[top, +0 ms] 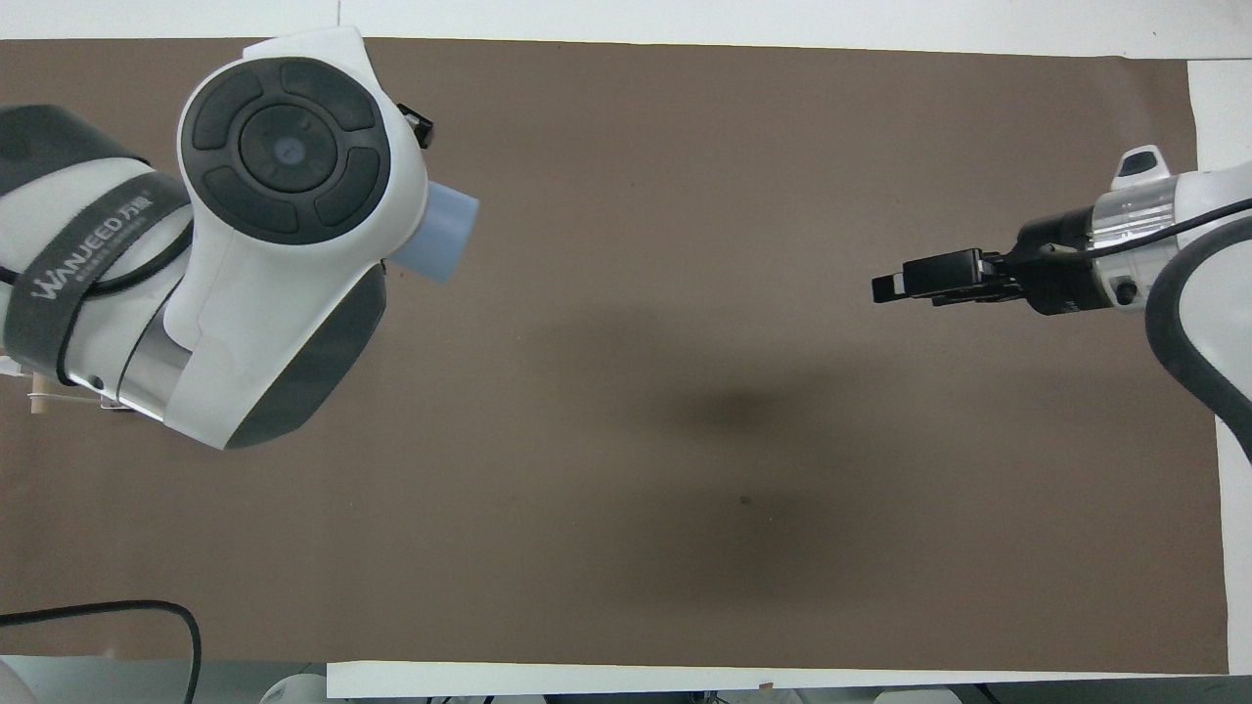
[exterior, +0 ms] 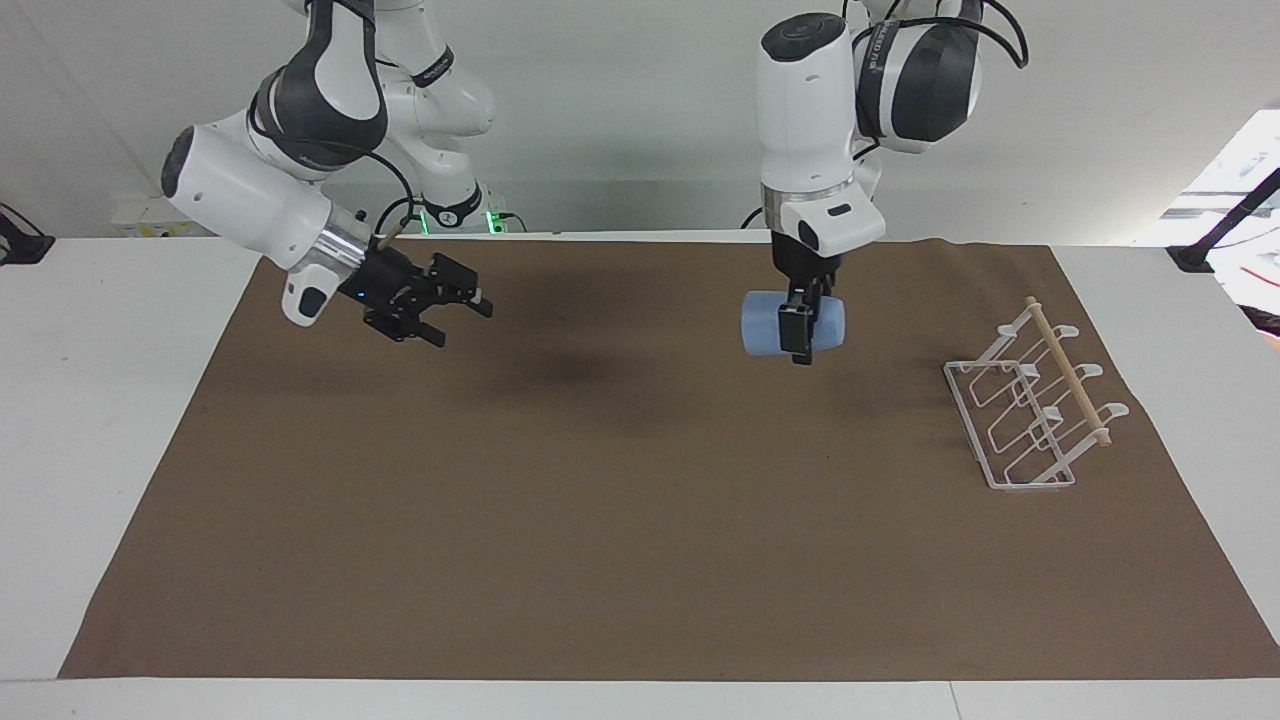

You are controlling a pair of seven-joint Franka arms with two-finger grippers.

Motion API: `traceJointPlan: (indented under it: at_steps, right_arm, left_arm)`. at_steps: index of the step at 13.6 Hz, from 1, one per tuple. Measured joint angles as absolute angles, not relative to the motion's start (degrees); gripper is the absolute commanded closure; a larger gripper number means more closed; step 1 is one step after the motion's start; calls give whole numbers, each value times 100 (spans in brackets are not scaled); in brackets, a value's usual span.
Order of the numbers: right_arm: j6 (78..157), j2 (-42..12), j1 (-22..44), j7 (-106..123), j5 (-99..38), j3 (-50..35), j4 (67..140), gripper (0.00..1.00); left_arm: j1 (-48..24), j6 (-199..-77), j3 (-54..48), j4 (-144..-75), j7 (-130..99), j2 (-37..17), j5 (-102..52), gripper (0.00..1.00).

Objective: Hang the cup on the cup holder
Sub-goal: 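Carry the cup with the left gripper over the wire rack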

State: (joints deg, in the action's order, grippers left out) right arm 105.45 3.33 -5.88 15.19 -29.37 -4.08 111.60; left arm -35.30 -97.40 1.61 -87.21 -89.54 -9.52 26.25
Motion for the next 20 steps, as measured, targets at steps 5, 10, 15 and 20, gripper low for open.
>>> traceJointPlan:
  at_steps: [5,10,15,20]
  right_arm:
    - [9356,607,-825,1346,-278,-389,10220,0]
    - [8108,271,-846,859,467,-424,8796,0]
    - [7900,-36,-318,742,485,120,8693,0]
    - [7752,-2,-205,742,486,216,8717,0]
  left_arm:
    - [-3479,-9184,167,-9595,-8777,-812,5171,100]
    - [-3138,-8832,187,-10240,-9860,-1071,7197,100]
    - [-2729,-8466,194,-10123,-11144,-2077,8076,100]
    - [-2376,-8376,198,-10133,-11332,-2338,8202,100]
